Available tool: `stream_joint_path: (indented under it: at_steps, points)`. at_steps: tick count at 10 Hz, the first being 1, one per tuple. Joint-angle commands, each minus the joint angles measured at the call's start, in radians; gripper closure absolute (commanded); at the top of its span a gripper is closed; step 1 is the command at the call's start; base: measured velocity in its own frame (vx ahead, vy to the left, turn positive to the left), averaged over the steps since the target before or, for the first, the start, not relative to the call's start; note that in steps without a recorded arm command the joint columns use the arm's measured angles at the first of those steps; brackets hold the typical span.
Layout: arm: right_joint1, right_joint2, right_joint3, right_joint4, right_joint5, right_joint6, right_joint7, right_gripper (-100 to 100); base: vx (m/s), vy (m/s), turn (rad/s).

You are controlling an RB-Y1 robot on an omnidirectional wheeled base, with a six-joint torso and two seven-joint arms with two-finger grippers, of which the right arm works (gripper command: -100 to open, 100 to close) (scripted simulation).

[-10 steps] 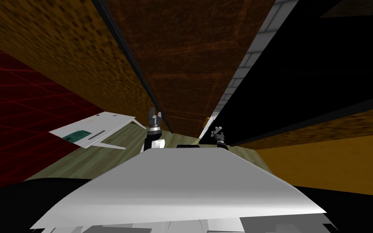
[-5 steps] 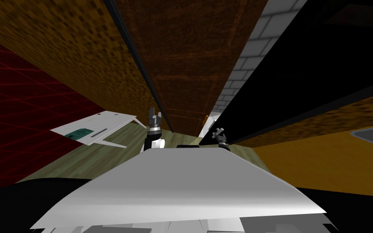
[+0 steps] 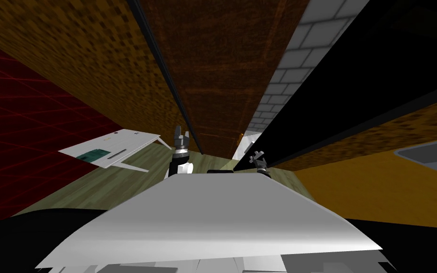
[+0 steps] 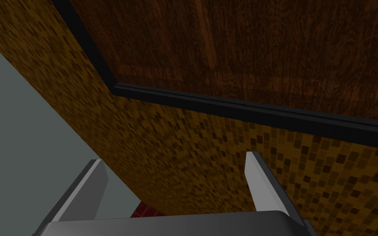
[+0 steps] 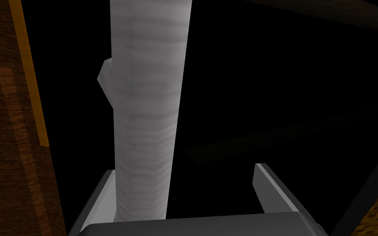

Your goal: Pull the door open

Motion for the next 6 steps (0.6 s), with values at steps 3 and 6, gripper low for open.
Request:
stream_joint_path:
  at_steps: [3,6]
  points:
    - [0.009,-0.023,-0.025,0.034,-0.012,0.005,0.0,100,-0.015,-0.002,0.005]
    - [0.012,-0.024,-0.028,0.037,-0.013,0.005,0.001,100,-0.02,-0.002,0.003]
